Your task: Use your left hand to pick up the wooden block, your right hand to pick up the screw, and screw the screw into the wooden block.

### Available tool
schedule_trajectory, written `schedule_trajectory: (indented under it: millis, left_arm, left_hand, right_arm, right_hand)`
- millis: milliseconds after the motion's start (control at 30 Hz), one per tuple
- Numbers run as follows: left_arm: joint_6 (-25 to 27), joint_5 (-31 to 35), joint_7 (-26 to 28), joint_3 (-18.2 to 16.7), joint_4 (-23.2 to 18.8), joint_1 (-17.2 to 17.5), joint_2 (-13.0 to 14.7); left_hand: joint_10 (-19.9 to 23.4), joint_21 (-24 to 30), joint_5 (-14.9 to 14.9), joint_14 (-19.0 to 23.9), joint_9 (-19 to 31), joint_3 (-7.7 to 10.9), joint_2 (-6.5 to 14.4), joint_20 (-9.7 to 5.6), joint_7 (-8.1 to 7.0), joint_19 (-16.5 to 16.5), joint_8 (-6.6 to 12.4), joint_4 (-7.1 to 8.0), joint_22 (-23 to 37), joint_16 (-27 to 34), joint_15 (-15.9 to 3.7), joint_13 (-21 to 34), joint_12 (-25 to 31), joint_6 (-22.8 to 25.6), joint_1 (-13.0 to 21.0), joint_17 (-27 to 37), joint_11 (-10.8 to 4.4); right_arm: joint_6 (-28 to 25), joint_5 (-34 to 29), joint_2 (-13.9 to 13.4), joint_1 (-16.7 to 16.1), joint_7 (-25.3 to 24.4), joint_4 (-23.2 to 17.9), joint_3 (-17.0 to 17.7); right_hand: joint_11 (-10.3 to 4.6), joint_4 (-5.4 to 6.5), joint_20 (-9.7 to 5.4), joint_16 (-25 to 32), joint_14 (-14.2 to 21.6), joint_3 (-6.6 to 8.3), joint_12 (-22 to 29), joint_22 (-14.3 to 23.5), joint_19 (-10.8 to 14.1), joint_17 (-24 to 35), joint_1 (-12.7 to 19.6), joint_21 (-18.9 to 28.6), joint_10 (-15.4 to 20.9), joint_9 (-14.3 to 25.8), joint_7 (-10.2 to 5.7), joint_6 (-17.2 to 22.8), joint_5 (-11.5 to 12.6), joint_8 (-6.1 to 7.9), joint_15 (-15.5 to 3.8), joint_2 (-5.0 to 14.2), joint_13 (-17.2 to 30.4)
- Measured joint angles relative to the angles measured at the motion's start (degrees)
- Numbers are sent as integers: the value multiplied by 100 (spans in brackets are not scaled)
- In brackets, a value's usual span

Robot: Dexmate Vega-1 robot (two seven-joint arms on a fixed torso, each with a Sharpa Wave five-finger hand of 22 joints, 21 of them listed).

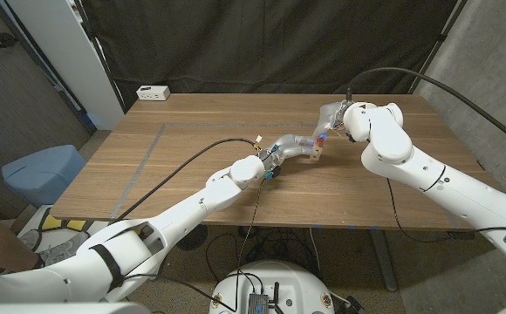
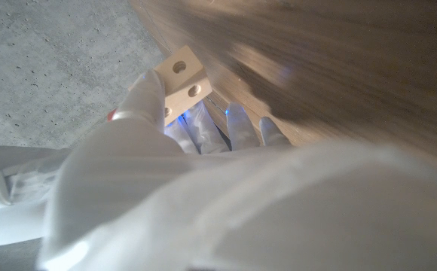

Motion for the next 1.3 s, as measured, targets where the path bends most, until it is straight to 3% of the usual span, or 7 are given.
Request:
schedule_trajectory:
  millis: [400,667,967,1300]
  left_arm:
    - [-27,-19,-20,-15,22,0,9]
    - [-42,-30,-30,-19,43,-3,11]
    - [-67,-34,-47,-22,67,-12,10]
    - [-94,-37,-50,-26,99,-23,-2]
  left_hand:
    - [0,0,-1,0,-1,0,-2,0,-1,0,-6,0,0,0,0,0,0,1,0,0,-2]
    - [0,0,15,0,-2,0,-3,0,-1,0,-16,0,0,0,0,0,-2,1,1,1,-2]
    - [0,0,25,0,-5,0,-9,0,-1,0,2,0,0,0,0,0,-6,1,6,1,-2]
    - [-1,0,25,0,0,19,-8,0,0,0,1,-18,0,0,0,0,-29,0,4,1,-2]
  right_arm:
    - [-52,-170,88,6,-22,78,-66]
    - [-64,-295,149,0,-67,125,-94]
    - [-67,-408,198,-57,-143,135,-72]
    - [15,-343,207,-114,-183,114,38]
  right_hand:
    - [-13,0,-22,9,133,0,0,0,122,-1,-75,0,218,-38,-24,285,0,60,-72,75,1]
    - [-61,-16,-62,22,217,-78,0,0,206,-1,-184,0,286,-77,-13,354,0,54,-111,87,1]
    - [5,19,-59,-16,244,-208,-70,0,202,-1,-483,0,282,-91,50,-231,0,-264,-80,5,2]
    - [127,52,130,-136,73,-328,-178,0,13,-1,-784,-70,31,-90,73,-927,0,-597,129,-107,16]
